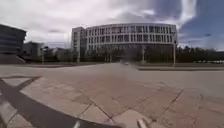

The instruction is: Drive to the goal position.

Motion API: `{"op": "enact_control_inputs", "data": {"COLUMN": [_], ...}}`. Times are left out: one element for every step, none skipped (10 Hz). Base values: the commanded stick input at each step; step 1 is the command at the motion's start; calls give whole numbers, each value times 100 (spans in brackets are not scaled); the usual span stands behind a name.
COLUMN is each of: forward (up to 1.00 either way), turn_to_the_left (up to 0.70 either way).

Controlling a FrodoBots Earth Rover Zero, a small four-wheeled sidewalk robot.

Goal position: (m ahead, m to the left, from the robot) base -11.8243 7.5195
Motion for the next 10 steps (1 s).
{"op": "enact_control_inputs", "data": {"forward": [100,100,100,100,100,100,100,100,100,100], "turn_to_the_left": [0,0,0,0,0,0,0,0,0,0]}}
